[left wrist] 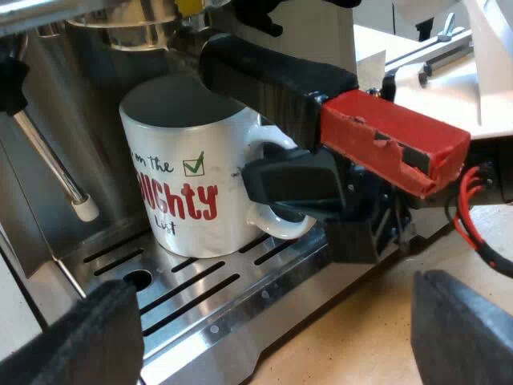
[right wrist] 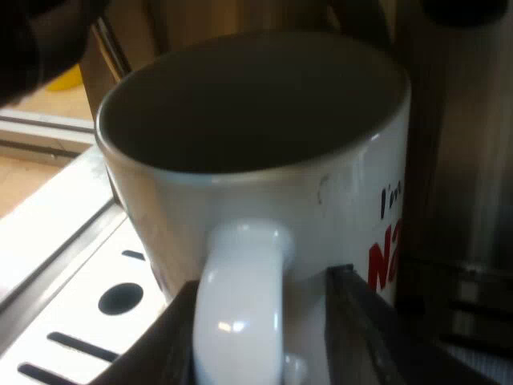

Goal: Place mug into machine

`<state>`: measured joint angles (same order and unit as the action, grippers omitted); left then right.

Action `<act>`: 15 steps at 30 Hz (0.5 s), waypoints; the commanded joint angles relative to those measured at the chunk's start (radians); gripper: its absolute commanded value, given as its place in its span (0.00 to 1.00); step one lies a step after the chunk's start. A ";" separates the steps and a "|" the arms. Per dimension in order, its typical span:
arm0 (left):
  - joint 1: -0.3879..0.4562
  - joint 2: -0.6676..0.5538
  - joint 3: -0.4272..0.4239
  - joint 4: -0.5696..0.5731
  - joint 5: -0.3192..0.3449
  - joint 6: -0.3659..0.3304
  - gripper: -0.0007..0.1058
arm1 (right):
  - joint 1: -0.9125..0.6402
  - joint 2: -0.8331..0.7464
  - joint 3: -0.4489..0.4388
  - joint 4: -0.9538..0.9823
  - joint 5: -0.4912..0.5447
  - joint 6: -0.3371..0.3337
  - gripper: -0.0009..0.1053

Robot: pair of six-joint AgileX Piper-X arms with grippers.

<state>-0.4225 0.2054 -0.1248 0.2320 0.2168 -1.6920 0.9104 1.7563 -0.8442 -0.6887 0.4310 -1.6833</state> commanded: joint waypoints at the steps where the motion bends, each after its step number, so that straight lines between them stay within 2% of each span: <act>1: -0.005 0.000 0.000 -0.013 -0.003 -0.001 0.67 | 0.006 -0.037 -0.001 0.048 0.003 -0.004 0.32; 10: -0.005 0.000 0.000 -0.029 -0.003 -0.001 0.67 | 0.079 -0.220 0.132 0.201 0.050 -0.004 0.32; 12: -0.005 0.000 -0.015 -0.026 -0.003 -0.002 0.67 | 0.101 -0.282 0.163 0.253 0.091 -0.004 0.32; 15: -0.005 0.000 -0.048 -0.005 -0.003 -0.009 0.67 | 0.131 -0.372 0.174 0.339 0.093 -0.004 0.32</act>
<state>-0.4225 0.2054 -0.1547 0.2344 0.2168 -1.6920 1.0347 1.4175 -0.6699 -0.3739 0.5140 -1.6833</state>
